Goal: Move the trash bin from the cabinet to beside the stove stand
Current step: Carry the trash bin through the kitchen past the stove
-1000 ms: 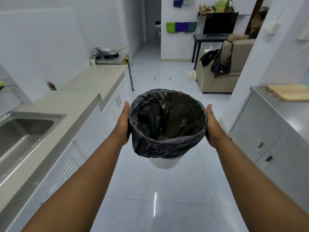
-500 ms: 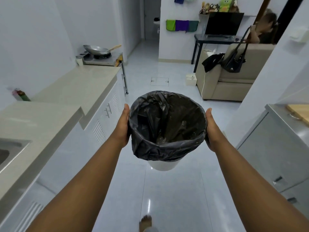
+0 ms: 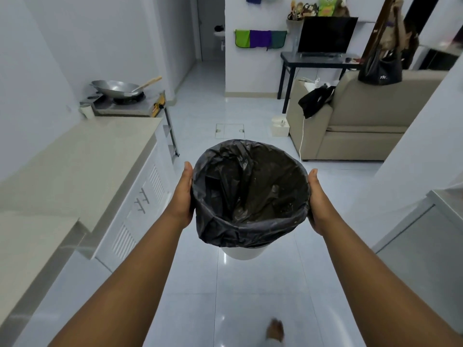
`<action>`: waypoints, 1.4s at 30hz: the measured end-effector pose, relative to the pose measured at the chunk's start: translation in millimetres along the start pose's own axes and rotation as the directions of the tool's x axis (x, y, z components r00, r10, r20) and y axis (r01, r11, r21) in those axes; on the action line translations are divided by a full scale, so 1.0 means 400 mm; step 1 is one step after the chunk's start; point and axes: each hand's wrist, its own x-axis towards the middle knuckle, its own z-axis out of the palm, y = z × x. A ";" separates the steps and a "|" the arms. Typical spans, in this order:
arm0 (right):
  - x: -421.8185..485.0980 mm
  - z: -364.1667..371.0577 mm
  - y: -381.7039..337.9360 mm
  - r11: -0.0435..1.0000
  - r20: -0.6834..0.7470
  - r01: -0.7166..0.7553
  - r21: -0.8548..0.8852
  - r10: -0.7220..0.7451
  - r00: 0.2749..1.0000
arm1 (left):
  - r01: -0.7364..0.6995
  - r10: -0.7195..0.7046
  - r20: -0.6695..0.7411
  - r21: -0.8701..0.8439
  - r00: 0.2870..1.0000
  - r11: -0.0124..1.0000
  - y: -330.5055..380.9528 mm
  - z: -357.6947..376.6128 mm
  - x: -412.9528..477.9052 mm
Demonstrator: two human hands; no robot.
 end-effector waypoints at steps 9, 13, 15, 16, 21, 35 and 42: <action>0.482 -0.080 -0.105 1.000 0.071 -0.022 -0.013 0.023 0.997 | -0.031 0.030 -0.075 -0.018 0.997 0.999 0.036 0.038 0.425; 0.679 -0.117 -0.165 0.999 0.091 -0.032 -0.035 0.035 0.995 | -0.051 0.048 -0.102 -0.022 0.994 0.998 0.064 0.061 0.608; 0.773 -0.130 -0.196 0.999 0.096 -0.029 -0.038 0.032 0.995 | -0.052 0.047 -0.114 -0.033 0.992 0.998 0.077 0.069 0.699; 0.815 -0.132 -0.210 0.999 0.101 -0.026 -0.037 0.030 0.994 | -0.051 0.046 -0.115 -0.038 0.992 0.998 0.082 0.070 0.740; 1.038 -0.130 -0.265 0.998 0.093 -0.005 -0.055 0.010 0.996 | -0.061 0.055 -0.103 -0.063 0.993 0.996 0.107 0.042 0.964; 1.677 -0.049 -0.419 1.000 0.044 0.014 -0.023 -0.013 0.999 | -0.031 0.029 -0.026 -0.043 0.999 0.999 0.240 -0.105 1.658; 1.957 -0.042 -0.474 1.000 0.032 -0.016 0.008 0.016 0.999 | 0.000 0.001 -0.036 0.036 0.999 0.999 0.294 -0.139 1.943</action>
